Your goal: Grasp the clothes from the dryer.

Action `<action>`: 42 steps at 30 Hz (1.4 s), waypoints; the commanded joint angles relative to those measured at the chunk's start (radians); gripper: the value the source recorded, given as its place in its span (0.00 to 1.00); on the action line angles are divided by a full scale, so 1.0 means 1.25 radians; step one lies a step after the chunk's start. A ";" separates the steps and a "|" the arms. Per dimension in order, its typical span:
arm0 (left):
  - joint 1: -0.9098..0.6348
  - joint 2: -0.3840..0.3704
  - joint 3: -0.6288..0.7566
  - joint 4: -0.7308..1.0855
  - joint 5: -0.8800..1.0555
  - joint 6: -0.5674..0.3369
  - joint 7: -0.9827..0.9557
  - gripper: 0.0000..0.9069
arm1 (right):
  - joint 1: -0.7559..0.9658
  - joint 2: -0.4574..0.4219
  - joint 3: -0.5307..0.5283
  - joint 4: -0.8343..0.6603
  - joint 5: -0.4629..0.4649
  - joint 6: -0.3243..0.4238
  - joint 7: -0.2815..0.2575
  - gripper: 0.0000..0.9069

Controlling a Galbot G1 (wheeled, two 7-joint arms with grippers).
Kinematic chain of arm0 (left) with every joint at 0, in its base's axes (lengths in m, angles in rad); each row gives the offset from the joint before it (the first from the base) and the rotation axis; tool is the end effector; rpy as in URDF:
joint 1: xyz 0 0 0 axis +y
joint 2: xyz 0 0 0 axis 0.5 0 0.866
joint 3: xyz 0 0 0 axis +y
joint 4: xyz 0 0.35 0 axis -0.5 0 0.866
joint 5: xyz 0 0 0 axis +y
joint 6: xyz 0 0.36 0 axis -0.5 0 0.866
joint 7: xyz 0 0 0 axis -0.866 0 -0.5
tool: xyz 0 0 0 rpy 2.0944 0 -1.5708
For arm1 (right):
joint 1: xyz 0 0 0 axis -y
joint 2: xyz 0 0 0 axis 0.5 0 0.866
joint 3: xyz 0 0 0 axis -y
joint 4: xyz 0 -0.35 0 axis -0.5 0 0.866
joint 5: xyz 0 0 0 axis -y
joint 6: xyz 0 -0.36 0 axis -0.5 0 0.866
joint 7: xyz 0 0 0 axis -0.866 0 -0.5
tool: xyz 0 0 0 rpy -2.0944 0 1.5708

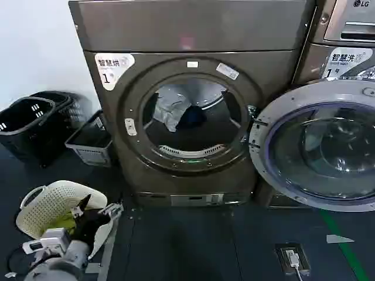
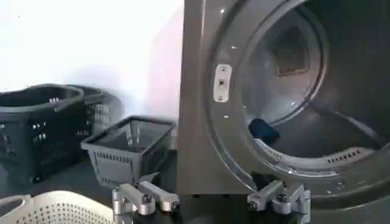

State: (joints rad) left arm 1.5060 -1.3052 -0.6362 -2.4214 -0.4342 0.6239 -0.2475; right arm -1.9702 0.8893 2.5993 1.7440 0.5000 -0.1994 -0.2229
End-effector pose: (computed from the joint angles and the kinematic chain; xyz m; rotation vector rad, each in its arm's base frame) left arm 0.1807 0.0466 -0.1669 0.0740 -2.8867 0.0881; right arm -0.1259 -0.4224 0.1198 1.5111 2.2003 -1.0827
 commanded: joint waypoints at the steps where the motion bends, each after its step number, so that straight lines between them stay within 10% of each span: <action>1: 0.000 0.001 -0.002 -0.003 -0.001 0.003 0.004 1.00 | -0.004 0.001 -0.003 0.006 0.032 0.015 -0.003 1.00; 42: -0.030 0.004 0.015 0.006 0.010 0.002 0.021 1.00 | -0.007 0.009 0.017 -0.001 0.050 0.019 -0.019 1.00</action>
State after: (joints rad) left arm 1.4698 -1.2997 -0.6198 -2.4152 -0.4220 0.6278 -0.2224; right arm -1.9783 0.9006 2.6191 1.7436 0.5621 -0.1762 -0.2461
